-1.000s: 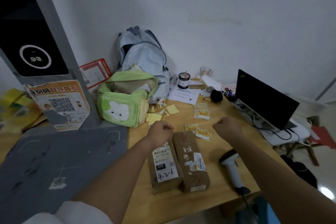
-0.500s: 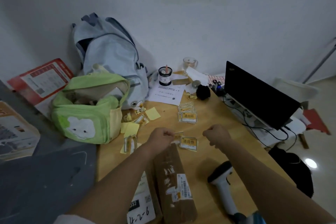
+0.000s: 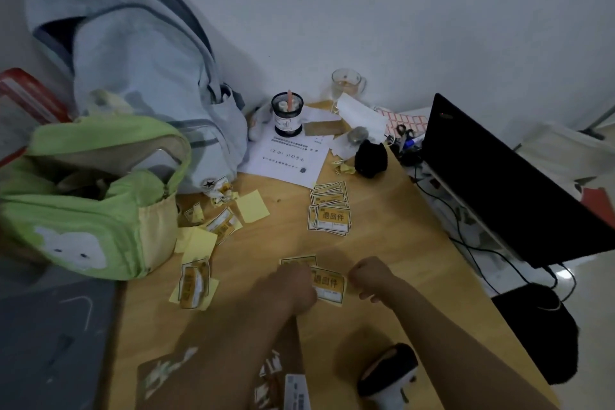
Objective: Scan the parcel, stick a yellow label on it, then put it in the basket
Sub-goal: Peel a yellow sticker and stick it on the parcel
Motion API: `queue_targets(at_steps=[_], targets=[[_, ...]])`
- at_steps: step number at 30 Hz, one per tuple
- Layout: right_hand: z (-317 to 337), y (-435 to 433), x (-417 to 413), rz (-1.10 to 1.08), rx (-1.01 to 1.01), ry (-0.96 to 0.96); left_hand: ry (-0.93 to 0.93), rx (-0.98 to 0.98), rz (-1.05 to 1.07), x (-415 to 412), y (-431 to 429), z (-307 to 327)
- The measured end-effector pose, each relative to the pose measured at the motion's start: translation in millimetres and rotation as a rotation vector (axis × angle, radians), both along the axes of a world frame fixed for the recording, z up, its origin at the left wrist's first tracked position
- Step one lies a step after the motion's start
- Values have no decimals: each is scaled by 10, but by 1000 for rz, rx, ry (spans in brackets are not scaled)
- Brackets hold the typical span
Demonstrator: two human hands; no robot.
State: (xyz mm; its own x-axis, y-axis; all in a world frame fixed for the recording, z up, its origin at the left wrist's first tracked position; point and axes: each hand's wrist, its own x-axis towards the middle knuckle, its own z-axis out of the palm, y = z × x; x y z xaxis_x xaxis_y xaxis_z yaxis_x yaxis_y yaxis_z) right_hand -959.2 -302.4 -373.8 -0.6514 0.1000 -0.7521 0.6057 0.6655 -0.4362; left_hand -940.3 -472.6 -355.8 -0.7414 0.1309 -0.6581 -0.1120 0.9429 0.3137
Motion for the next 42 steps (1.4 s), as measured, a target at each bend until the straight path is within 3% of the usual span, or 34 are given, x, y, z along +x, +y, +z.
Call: queue_targets(at_steps=[5,11,20,23,29,37,42], targets=[[-121,-30,-10,112,-40,-18,-60,-63,-44,-77,95,-57],[-224,-100,15,98,-53,26,-121,139,95,-7,124,-120],[-204,-240,241,-5,34,123,-5,295,199,181,-78,19],[-323,-321,355,55,137,173,21,288,250,258,-146,23],[-349,-252,341,1,234,150,100,325,391,282,-240,-9],[621,-110,6,-167,177,650,258,512,588,101,-354,479],[1584,-402,-14,-212,-39,907,383,746,717,73,-526,1201]])
